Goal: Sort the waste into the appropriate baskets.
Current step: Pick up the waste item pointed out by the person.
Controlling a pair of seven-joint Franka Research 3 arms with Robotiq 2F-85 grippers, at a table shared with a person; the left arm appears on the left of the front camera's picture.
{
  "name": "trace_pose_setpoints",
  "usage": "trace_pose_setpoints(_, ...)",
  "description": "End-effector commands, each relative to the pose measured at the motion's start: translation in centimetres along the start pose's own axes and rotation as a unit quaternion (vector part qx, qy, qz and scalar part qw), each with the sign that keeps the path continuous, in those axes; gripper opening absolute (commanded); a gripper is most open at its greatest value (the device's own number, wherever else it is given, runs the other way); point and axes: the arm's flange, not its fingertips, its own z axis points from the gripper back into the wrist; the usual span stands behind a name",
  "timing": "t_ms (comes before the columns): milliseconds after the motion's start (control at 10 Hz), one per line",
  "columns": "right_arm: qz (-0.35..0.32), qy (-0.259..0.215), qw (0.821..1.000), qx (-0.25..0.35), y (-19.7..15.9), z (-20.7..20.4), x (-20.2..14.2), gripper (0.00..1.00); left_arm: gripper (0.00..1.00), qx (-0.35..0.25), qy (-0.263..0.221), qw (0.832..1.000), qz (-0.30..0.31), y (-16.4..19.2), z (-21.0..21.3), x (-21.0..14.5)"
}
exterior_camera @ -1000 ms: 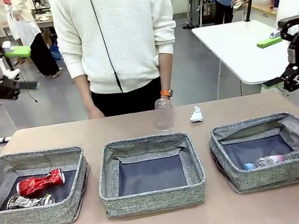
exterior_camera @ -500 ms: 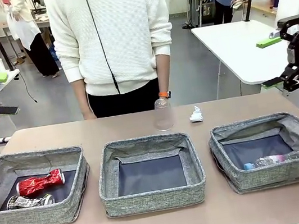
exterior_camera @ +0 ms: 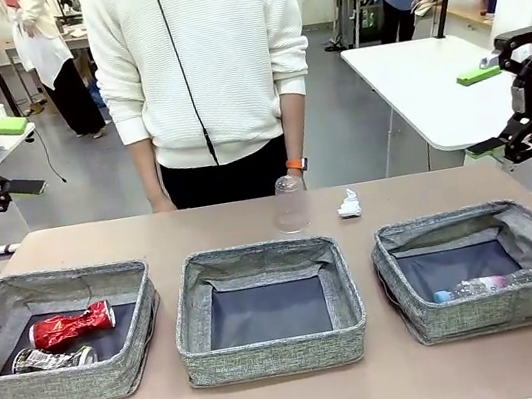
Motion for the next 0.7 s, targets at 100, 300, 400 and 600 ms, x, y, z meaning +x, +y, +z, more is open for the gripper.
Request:
trace_pose_setpoints(100,0.004,0.003,1.000,0.002,0.03,-0.06,-0.08,1.00,1.00,-0.008,0.000,1.000,-0.012,0.01,0.05,0.16)
trace_pose_setpoints(300,0.004,0.003,1.000,0.002,0.03,-0.06,-0.08,1.00,1.00,-0.008,0.000,1.000,-0.012,0.01,0.05,0.16)
trace_pose_setpoints(400,0.004,0.003,1.000,0.002,0.03,-0.06,-0.08,1.00,1.00,-0.008,0.000,1.000,-0.012,0.01,0.05,0.16)
trace_pose_setpoints(600,0.004,0.003,1.000,0.002,0.03,-0.06,-0.08,1.00,1.00,-0.008,0.000,1.000,-0.012,0.01,0.05,0.16)
